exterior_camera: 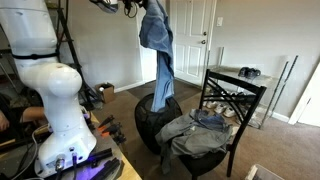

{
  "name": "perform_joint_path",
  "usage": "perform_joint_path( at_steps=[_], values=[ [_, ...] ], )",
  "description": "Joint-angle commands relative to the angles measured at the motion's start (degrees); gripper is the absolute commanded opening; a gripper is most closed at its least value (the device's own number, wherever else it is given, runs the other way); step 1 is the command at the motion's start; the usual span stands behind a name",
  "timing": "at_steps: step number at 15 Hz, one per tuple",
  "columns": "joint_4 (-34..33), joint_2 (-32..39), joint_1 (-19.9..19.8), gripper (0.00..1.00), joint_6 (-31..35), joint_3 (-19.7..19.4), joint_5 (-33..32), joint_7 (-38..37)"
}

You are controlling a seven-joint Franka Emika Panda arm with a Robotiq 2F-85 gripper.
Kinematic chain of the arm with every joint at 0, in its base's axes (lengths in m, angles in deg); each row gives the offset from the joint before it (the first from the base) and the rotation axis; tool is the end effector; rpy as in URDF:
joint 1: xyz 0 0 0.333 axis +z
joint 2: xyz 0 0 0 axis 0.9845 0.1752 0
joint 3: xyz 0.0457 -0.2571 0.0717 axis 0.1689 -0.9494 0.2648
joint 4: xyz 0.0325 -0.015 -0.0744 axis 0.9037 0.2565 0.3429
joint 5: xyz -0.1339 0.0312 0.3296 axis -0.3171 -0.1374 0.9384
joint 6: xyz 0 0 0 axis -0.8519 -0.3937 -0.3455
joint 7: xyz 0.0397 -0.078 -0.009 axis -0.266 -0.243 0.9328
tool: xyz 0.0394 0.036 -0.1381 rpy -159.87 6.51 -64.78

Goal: Put the pair of denim trousers in the laundry basket

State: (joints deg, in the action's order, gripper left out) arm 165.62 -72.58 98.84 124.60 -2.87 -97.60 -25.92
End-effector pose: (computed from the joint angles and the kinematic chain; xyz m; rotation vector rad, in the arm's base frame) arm 0.5296 0.2810 0.6239 1.6617 0.6364 1.1373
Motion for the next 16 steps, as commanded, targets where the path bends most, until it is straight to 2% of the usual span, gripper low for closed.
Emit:
perform_joint_path(
  at_steps=[1,5,16],
  values=[
    [3.54,-4.93,0.99,0.03,-1.82,1.04,-5.87,-2.1],
    [5.39,-6.54,1.43,0.03,-2.66,2.08,-7.86,-2.61],
    [14.95,-10.08,0.73,0.03,-4.39,1.28,-4.41,-7.58]
  ],
)
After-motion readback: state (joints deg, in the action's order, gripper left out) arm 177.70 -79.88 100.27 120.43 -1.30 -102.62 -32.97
